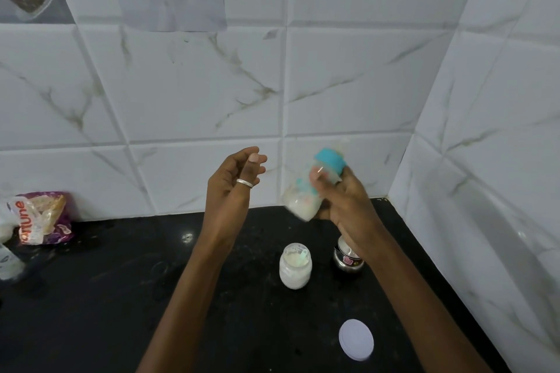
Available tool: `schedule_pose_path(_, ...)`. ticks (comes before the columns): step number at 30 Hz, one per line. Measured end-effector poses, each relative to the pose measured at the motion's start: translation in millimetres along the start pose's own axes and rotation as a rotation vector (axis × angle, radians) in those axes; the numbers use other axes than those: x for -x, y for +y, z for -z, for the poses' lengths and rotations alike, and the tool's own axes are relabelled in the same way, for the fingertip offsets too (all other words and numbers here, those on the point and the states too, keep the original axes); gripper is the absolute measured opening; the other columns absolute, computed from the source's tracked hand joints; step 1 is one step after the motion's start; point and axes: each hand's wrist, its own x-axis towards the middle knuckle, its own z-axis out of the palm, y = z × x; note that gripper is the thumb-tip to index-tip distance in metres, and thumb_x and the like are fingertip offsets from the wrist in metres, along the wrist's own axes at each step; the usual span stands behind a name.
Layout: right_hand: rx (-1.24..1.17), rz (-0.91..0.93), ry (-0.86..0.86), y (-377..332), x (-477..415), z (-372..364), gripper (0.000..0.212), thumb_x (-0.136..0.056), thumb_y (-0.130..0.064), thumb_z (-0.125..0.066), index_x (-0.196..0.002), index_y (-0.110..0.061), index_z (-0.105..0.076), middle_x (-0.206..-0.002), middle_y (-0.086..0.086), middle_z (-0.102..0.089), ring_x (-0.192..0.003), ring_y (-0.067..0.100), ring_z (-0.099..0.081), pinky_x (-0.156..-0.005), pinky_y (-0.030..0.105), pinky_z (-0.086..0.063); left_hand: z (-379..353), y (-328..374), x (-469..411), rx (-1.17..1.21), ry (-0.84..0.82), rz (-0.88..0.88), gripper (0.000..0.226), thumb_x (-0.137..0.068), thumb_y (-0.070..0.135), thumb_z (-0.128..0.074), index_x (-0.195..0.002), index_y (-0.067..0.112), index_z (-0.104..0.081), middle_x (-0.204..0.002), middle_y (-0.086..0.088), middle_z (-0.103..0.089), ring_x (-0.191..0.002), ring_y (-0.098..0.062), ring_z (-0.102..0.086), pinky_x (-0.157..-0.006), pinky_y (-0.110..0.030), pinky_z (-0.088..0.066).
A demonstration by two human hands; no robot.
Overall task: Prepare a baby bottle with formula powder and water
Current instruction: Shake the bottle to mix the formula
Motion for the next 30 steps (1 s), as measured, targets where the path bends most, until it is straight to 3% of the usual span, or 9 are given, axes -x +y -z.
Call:
schedule_pose_path(3, -0.136, 0.030, 0.112, -2.1, -3.8, 0.3, 0.061, -0.077, -0.047, -0.080, -0.124, -0.019, -0.054, -0.120, 0.007, -0.067, -0.115, 0.027, -0.070, -0.087, 0.059, -0.060, 1.0, -0.5, 0.3, 0.000, -0.001, 0.001, 0.036, -0.097, 0.040, -0.058, -0.124, 0.018, -0.067, -0.109, 0.010, -0.076, -0.103, -0.010, -0.071, -0.099, -0.035, -0.055)
schedule_pose_path(7, 0.061, -0.021, -0.076, 3.4, 2.4, -1.3, 0.049, -0.083, -0.038, -0.082, -0.122, -0.023, -0.057, -0.116, 0.003, -0.069, -0.113, 0.025, -0.070, -0.087, 0.055, -0.061, -0.6, 0.0, -1.2, 0.000, -0.005, 0.004, 0.041, -0.093, 0.044, -0.058, -0.125, 0.019, -0.067, -0.110, 0.009, -0.076, -0.103, -0.010, -0.071, -0.100, -0.037, -0.055)
schedule_pose_path(11, -0.200, 0.095, 0.098, -4.5, -2.2, 2.4, 0.062, -0.080, -0.042, -0.082, -0.130, -0.017, -0.053, -0.119, 0.006, -0.066, -0.118, 0.030, -0.068, -0.088, 0.059, -0.059, 0.4, -0.8, -1.2, 0.002, 0.001, 0.008, 0.038, -0.095, 0.042, -0.058, -0.124, 0.019, -0.067, -0.110, 0.009, -0.076, -0.103, -0.011, -0.071, -0.099, -0.036, -0.055)
schedule_pose_path(15, 0.026, 0.063, -0.045, 1.1, 1.9, -0.3, 0.046, -0.083, -0.038, -0.078, -0.122, -0.025, -0.057, -0.110, -0.002, -0.071, -0.113, 0.025, -0.070, -0.089, 0.054, -0.061, -1.3, -1.6, -2.4, -0.002, -0.001, 0.010, 0.036, -0.097, 0.039, -0.057, -0.125, 0.018, -0.067, -0.110, 0.008, -0.076, -0.103, -0.010, -0.071, -0.099, -0.036, -0.055)
schedule_pose_path(19, -0.190, 0.113, 0.105, -4.5, -3.9, 4.4, 0.058, -0.080, -0.043, -0.080, -0.126, -0.019, -0.055, -0.118, 0.006, -0.068, -0.116, 0.030, -0.069, -0.088, 0.057, -0.059, -1.3, -1.3, -3.1, 0.006, 0.002, 0.007, 0.044, -0.091, 0.045, -0.058, -0.124, 0.018, -0.067, -0.109, 0.008, -0.076, -0.102, -0.010, -0.071, -0.098, -0.035, -0.056)
schedule_pose_path(24, 0.057, 0.052, -0.029, 1.0, -4.2, 5.2, 0.050, -0.083, -0.039, -0.075, -0.126, -0.024, -0.055, -0.121, 0.006, -0.067, -0.117, 0.027, -0.069, -0.094, 0.060, -0.057, -3.6, -0.3, -3.7, 0.002, -0.001, 0.003, 0.044, -0.090, 0.046, -0.057, -0.123, 0.019, -0.067, -0.109, 0.009, -0.076, -0.100, -0.009, -0.071, -0.098, -0.035, -0.056)
schedule_pose_path(28, -0.146, 0.119, 0.124, -7.0, -10.4, 8.8, 0.076, -0.076, -0.055, -0.083, -0.133, -0.017, -0.051, -0.122, 0.007, -0.067, -0.118, 0.030, -0.068, -0.087, 0.056, -0.060, -5.7, -0.2, -3.7, 0.012, -0.003, 0.004, 0.045, -0.089, 0.046, -0.058, -0.123, 0.017, -0.067, -0.109, 0.007, -0.076, -0.100, -0.010, -0.071, -0.099, -0.037, -0.055)
schedule_pose_path(30, -0.062, 0.101, 0.075, -5.0, -8.2, 5.8, 0.064, -0.078, -0.048, -0.079, -0.128, -0.020, -0.052, -0.118, 0.006, -0.068, -0.117, 0.030, -0.069, -0.085, 0.051, -0.061, -6.1, -0.1, -4.2, 0.006, -0.002, 0.005, 0.045, -0.090, 0.046, -0.058, -0.123, 0.017, -0.067, -0.109, 0.007, -0.076, -0.100, -0.010, -0.071, -0.100, -0.038, -0.055)
